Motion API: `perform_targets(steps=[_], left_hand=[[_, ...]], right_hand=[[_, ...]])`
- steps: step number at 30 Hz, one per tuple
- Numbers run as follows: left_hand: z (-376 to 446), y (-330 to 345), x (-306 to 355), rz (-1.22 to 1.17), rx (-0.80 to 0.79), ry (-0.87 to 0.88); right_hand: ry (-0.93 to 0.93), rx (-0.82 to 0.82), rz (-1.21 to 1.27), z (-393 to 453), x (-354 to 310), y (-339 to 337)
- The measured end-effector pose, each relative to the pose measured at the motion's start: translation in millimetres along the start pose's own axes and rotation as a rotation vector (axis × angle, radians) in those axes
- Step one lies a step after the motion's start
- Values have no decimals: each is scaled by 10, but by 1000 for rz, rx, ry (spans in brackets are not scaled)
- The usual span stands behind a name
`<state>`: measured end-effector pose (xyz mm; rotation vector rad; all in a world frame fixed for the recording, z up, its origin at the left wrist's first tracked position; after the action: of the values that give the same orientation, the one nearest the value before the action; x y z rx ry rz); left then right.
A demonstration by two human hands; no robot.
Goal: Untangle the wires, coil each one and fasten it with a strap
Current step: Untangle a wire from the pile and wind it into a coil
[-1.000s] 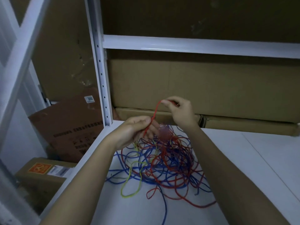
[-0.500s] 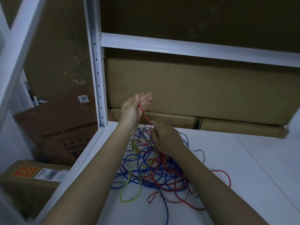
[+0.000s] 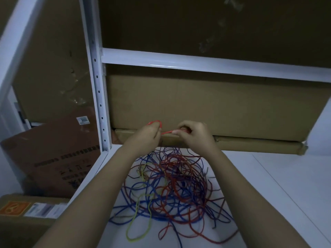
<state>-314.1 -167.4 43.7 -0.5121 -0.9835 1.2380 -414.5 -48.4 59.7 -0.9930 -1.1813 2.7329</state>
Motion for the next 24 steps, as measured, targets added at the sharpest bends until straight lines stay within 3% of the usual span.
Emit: perform_targets(steps=[4,9,15,18,24], left_hand=[[-58,-80,-20,-173,-69,-77],[-58,-205,110,-354,-141,-99],[208,-671,438,-581,33,-26],[358,-913,603,-665,86,39],[512,-1256,745,-625,198,114]], right_hand=[[65,-142,-61,2,209,87],[197,-126,-293,40,348,77],[184,187,307,500,-283,-542],[167,268,556,661,-524,-772],[12,397,589,859,-953,-1050]])
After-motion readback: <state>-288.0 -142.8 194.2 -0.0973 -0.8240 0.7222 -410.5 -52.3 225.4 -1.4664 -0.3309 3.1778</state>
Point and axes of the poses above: each hand's wrist, its own z-axis towards the middle knuckle, its own y-axis out of the palm, x = y × z, the point moved 6 cm from there along z, towards the middle knuckle, and after that the axes turned 10 degrees about y, right-handed, at the moved point
